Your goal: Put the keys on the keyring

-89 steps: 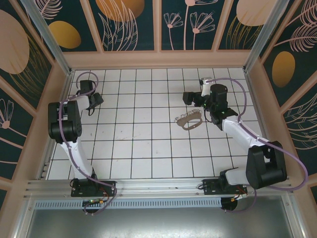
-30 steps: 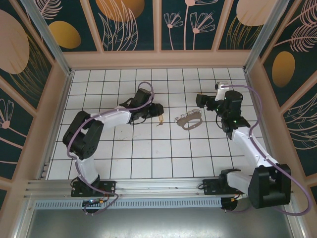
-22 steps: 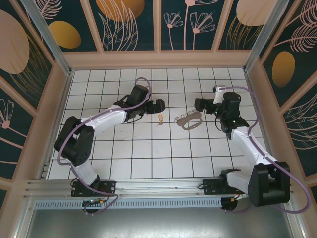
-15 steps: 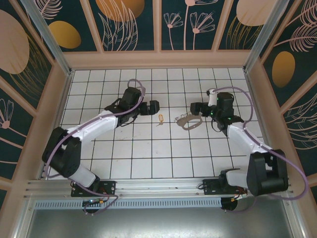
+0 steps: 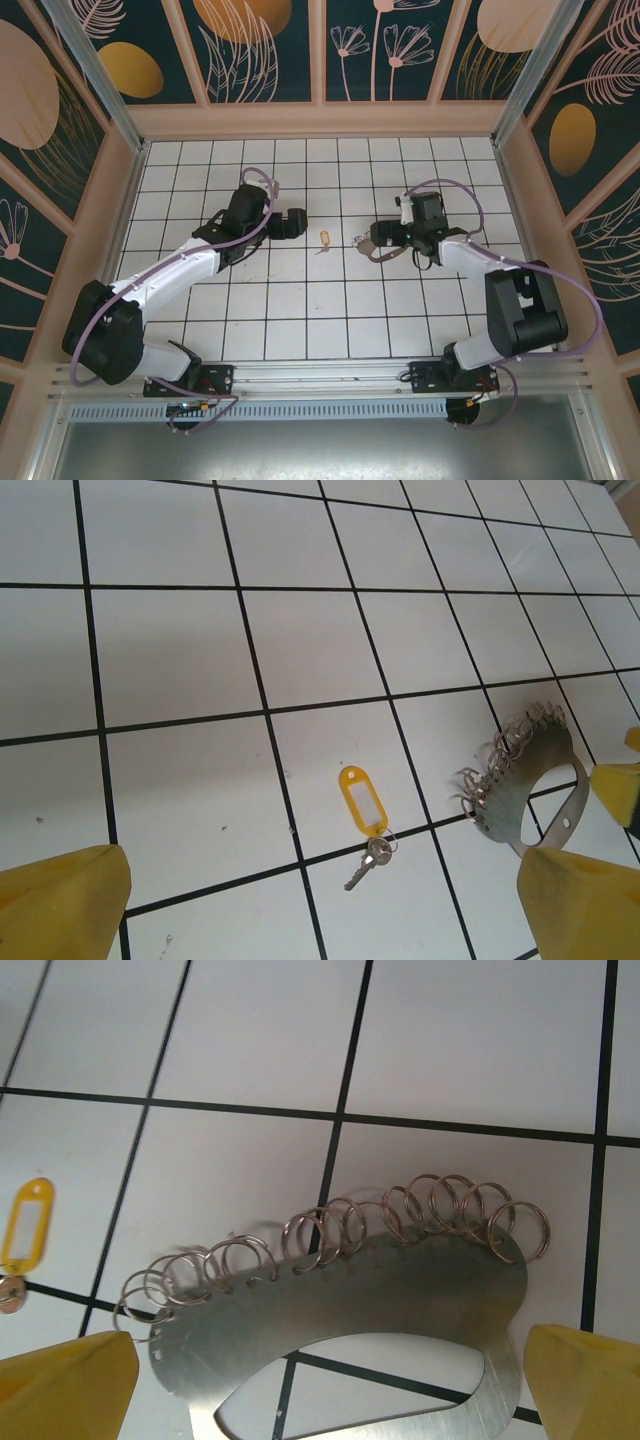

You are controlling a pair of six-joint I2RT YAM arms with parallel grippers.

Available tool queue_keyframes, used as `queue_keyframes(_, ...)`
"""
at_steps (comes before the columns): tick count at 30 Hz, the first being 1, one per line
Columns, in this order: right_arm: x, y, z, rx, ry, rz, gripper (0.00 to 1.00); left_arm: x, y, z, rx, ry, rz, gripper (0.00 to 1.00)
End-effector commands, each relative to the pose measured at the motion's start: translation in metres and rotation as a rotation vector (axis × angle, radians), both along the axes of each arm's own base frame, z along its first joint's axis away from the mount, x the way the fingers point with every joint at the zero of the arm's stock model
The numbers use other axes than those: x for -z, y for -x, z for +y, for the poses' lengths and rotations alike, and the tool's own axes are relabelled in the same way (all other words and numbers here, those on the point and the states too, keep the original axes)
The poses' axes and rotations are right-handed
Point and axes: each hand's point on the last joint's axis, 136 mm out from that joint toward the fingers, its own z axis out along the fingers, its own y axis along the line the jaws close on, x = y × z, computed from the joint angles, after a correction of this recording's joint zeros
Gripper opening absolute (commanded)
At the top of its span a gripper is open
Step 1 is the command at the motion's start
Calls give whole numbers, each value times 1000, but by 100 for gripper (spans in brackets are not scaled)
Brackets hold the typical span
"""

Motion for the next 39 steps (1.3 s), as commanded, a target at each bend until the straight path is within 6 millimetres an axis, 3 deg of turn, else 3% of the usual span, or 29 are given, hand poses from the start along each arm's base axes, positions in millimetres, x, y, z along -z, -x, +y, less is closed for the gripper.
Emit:
queue_keyframes(1, -6, -10, 2, 19, 34, -14, 99, -6, -1, -1, 32, -3, -53, 99)
queue_keyframes(10, 4, -33, 17, -3, 53, 2, 97, -16, 3, -7, 52, 63, -72, 99)
queue_keyframes(24, 20, -33, 16, -12, 98, 33, 92, -16, 12, 6, 7, 62, -82, 98)
queue_keyframes(39, 40, -34, 15, -9, 136, 76, 68, -15, 13, 11, -2, 52, -95, 98)
